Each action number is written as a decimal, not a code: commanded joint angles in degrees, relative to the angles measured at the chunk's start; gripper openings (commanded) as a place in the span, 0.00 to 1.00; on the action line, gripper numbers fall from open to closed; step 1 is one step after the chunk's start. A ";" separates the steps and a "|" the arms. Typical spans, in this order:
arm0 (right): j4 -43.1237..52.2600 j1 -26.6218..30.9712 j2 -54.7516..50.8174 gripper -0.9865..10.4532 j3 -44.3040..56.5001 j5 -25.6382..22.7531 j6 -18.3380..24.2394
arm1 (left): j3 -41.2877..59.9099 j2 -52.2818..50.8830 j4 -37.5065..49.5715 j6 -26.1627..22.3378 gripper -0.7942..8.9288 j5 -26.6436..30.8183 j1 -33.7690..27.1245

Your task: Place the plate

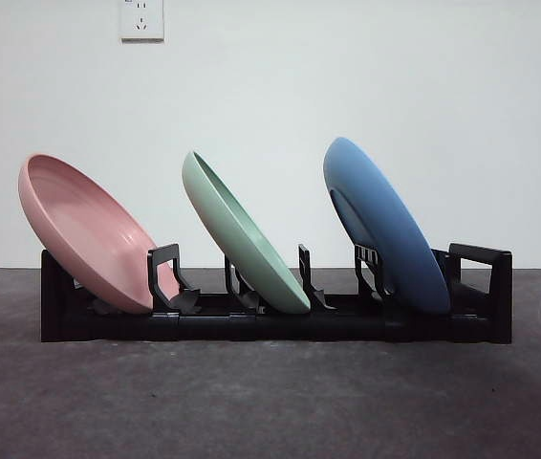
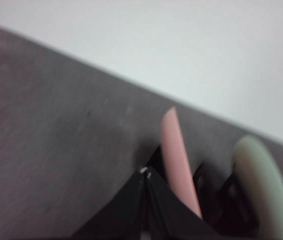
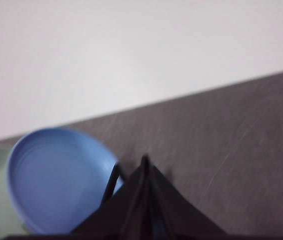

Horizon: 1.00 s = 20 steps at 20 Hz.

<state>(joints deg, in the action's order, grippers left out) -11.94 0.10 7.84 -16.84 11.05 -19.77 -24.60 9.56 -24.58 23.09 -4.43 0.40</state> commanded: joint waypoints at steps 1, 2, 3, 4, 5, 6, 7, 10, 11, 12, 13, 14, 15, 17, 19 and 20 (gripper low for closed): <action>-4.48 -0.02 3.30 0.10 -4.04 3.17 0.20 | -4.66 3.08 -4.02 -6.23 0.09 -0.13 0.02; -6.58 -0.02 4.83 0.10 -5.60 4.74 0.87 | -6.19 4.55 -5.75 -7.39 0.09 -0.13 0.02; -8.66 -0.02 6.49 0.10 -7.10 6.19 1.40 | -7.63 6.08 -7.39 -8.37 0.09 -0.13 0.02; -10.58 -0.02 7.96 0.10 -8.41 7.30 1.92 | -8.87 7.52 -8.94 -9.25 0.09 -0.20 0.04; -12.83 -0.04 9.70 0.10 -9.88 8.63 2.71 | -10.08 9.07 -10.54 -9.86 0.09 -0.31 0.04; -15.10 -0.04 11.45 0.10 -11.32 9.60 3.43 | -11.32 10.75 -12.26 -10.62 0.09 -0.70 0.04; -16.83 -0.04 13.03 0.10 -12.59 10.36 4.15 | -12.20 12.00 -13.64 -11.21 0.09 -1.16 0.04; -23.47 -0.46 18.36 0.10 -16.52 11.91 7.89 | -15.52 17.14 -19.28 -13.86 0.09 -3.26 0.04; -25.33 -0.76 20.00 0.10 -17.64 11.93 9.09 | -16.37 18.45 -20.92 -14.67 0.09 -3.96 0.04; -27.69 -1.22 22.05 0.10 -19.04 11.91 10.60 | -17.55 20.11 -23.19 -15.41 0.09 -4.70 0.04; -29.31 -1.66 23.47 0.10 -20.02 11.82 11.61 | -18.45 21.27 -25.07 -16.00 0.09 -4.87 0.04; -31.32 -2.23 25.29 0.10 -21.27 11.54 12.83 | -19.50 22.64 -27.41 -16.83 0.09 -4.87 0.07; -32.81 -2.78 26.86 0.10 -22.27 11.32 13.90 | -20.52 23.98 -29.77 -17.70 0.09 -4.87 0.07; -36.41 -4.61 31.63 0.10 -25.20 9.66 17.25 | -23.15 27.45 -35.76 -20.39 0.09 -4.87 0.09; -38.77 -6.60 35.78 0.10 -27.74 6.58 20.57 | -25.00 29.77 -38.16 -22.16 0.10 -4.87 0.09; -39.36 -7.54 37.55 0.10 -28.74 4.94 21.77 | -25.51 30.18 -37.86 -22.27 0.17 -4.87 0.11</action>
<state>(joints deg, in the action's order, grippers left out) -51.44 -7.38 45.25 -44.80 16.03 -0.62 -48.82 39.66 -62.76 2.46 -9.02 0.40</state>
